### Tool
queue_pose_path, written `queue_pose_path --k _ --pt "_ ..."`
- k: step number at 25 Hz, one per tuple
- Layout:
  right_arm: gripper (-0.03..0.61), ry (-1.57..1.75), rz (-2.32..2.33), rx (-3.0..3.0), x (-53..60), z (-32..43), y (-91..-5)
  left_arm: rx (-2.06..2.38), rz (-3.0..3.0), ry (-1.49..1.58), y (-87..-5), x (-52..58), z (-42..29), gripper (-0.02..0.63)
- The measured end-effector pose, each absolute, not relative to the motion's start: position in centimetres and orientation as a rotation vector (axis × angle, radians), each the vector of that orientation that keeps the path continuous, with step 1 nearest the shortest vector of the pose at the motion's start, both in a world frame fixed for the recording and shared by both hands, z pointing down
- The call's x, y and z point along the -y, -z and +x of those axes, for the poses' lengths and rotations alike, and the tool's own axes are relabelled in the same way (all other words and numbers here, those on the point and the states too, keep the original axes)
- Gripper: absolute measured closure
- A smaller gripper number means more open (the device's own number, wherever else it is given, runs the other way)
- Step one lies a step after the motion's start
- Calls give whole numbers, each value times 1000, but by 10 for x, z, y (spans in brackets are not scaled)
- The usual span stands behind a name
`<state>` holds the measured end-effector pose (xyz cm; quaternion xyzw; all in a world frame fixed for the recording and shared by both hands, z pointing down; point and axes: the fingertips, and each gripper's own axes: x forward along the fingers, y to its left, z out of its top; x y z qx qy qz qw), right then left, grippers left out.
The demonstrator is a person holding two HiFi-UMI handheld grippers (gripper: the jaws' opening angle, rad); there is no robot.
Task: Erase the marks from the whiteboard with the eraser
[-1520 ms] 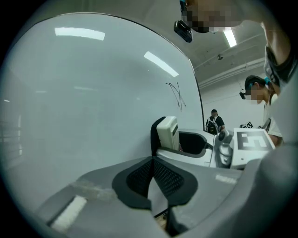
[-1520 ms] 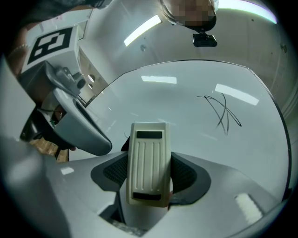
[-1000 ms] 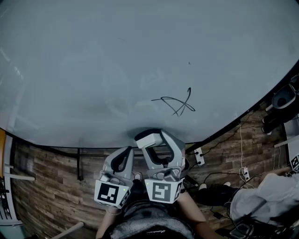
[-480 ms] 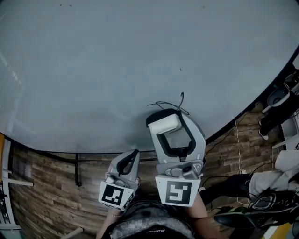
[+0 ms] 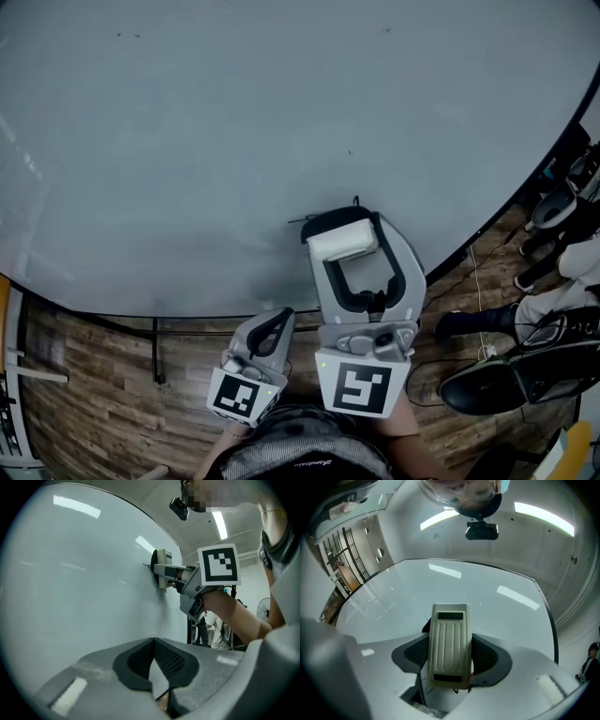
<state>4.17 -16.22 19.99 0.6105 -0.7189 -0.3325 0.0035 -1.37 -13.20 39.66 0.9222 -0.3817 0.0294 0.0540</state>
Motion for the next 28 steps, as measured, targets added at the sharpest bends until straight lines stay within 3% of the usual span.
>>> queue_pose_path --k 12,28 --pt "319 1107 1698 2178 162 4 -268 1233 2811 -157 -396 128 -17 615" --pt "318 1246 1870 2113 155 63 -202 1267 2744 -83 -396 118 7 615"
